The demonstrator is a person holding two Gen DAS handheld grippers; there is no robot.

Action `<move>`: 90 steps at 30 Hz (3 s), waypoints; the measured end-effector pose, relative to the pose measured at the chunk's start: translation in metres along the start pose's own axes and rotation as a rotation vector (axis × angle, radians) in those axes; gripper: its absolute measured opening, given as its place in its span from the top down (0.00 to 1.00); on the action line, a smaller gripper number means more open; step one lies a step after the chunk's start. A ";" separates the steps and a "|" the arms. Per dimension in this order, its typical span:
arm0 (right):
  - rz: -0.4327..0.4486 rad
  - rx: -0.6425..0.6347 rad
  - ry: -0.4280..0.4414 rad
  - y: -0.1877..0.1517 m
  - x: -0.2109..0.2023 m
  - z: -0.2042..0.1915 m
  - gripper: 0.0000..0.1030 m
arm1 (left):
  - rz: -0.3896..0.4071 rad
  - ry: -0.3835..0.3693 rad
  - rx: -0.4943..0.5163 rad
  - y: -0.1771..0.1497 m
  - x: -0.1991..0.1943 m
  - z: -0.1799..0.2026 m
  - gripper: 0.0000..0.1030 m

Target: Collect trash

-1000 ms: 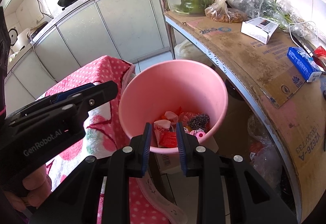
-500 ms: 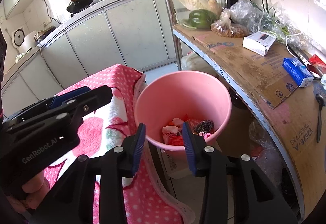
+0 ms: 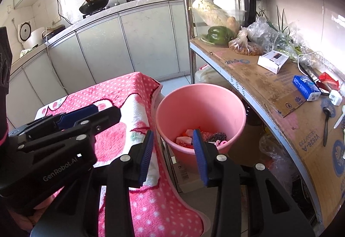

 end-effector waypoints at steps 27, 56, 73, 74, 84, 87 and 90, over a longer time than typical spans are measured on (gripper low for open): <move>0.021 -0.057 -0.048 -0.013 -0.022 -0.031 0.63 | 0.042 0.001 -0.014 -0.016 -0.031 -0.020 0.61; 0.003 -0.048 -0.050 -0.017 -0.018 -0.031 0.63 | 0.047 0.005 -0.002 -0.019 -0.034 -0.019 0.61; -0.004 -0.054 -0.048 -0.020 -0.016 -0.033 0.63 | 0.047 0.001 0.001 -0.020 -0.034 -0.021 0.61; -0.004 -0.054 -0.047 -0.019 -0.015 -0.033 0.63 | 0.046 0.000 0.001 -0.020 -0.034 -0.021 0.61; -0.002 -0.059 -0.049 -0.020 -0.016 -0.032 0.63 | 0.046 0.000 0.001 -0.020 -0.034 -0.021 0.61; -0.006 -0.064 -0.049 -0.019 -0.016 -0.033 0.63 | 0.047 -0.001 0.002 -0.020 -0.035 -0.021 0.61; -0.007 -0.069 -0.049 -0.018 -0.016 -0.034 0.63 | 0.047 -0.001 0.000 -0.020 -0.035 -0.020 0.61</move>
Point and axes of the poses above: each gripper's, at about its wrist camera, not at the fingertips, and x roughly the way its jaws point, z to its right, y to its top, the point moved 6 cm from there along x, roughly the way its jaws point
